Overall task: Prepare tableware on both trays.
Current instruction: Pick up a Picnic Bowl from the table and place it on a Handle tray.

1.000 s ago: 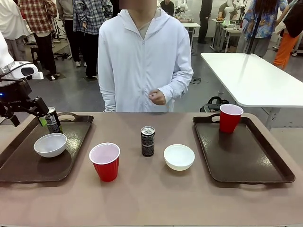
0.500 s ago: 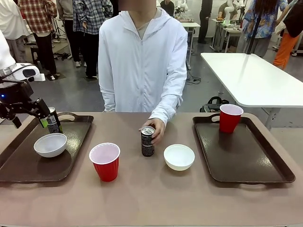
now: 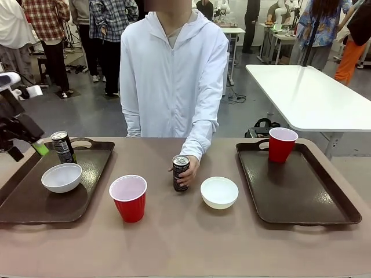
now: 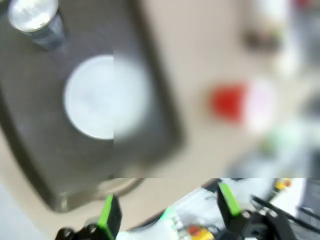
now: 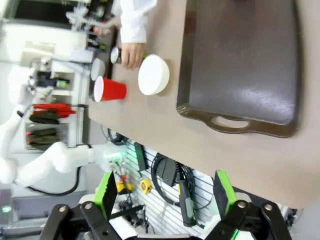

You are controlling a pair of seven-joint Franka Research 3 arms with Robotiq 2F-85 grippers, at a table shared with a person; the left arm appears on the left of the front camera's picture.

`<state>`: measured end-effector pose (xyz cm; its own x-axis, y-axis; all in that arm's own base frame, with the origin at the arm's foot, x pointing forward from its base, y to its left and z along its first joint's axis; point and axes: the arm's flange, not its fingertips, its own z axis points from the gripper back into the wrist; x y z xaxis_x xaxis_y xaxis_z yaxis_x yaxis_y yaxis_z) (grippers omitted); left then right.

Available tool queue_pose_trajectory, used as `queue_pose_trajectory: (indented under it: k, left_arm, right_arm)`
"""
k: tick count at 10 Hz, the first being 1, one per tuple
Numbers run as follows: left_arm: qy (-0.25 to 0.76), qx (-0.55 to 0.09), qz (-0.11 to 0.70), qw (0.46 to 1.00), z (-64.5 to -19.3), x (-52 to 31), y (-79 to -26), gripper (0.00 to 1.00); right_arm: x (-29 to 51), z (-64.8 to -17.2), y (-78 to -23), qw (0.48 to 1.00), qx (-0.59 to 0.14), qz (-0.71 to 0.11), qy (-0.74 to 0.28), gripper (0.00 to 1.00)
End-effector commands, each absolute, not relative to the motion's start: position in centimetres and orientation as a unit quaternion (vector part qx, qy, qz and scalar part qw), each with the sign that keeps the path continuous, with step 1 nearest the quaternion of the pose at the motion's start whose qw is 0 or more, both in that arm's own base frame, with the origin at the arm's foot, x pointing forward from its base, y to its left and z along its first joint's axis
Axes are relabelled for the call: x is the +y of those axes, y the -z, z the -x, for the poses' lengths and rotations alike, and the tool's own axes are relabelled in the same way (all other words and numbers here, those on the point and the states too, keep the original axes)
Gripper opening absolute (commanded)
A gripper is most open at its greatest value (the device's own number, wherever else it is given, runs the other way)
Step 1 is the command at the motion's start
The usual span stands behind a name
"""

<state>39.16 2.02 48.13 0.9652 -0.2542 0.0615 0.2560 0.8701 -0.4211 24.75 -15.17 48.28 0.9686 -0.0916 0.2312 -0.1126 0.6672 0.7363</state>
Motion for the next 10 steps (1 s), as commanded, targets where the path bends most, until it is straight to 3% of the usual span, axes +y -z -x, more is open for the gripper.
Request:
queue_pose_trajectory:
  k: [1,4,7,9,10]
  left_arm:
    - [0.140,-0.014,0.311,0.940,-37.4,5.3,-51.5,1.00]
    - [0.111,-0.085,0.412,0.901,-35.0,10.9,-53.2,1.00]
    - [0.123,-0.150,0.503,0.842,-34.7,17.5,-52.9,1.00]
    - [0.135,-0.146,0.522,0.830,-36.0,18.3,-51.7,1.00]
    - [0.136,-0.135,0.524,0.830,-36.8,18.7,-51.3,1.00]
  right_arm:
    - [-10.9,-24.5,-52.5,0.935,-0.113,-0.336,0.016,1.00]
    - [-3.1,-27.1,-56.6,0.964,-0.100,-0.247,0.023,1.00]
    - [4.9,-31.2,-56.0,0.982,-0.082,-0.167,0.034,1.00]
    - [9.4,-33.4,-55.4,0.986,-0.075,-0.144,0.035,1.00]
    - [10.9,-33.4,-55.3,0.981,-0.076,-0.179,0.015,1.00]
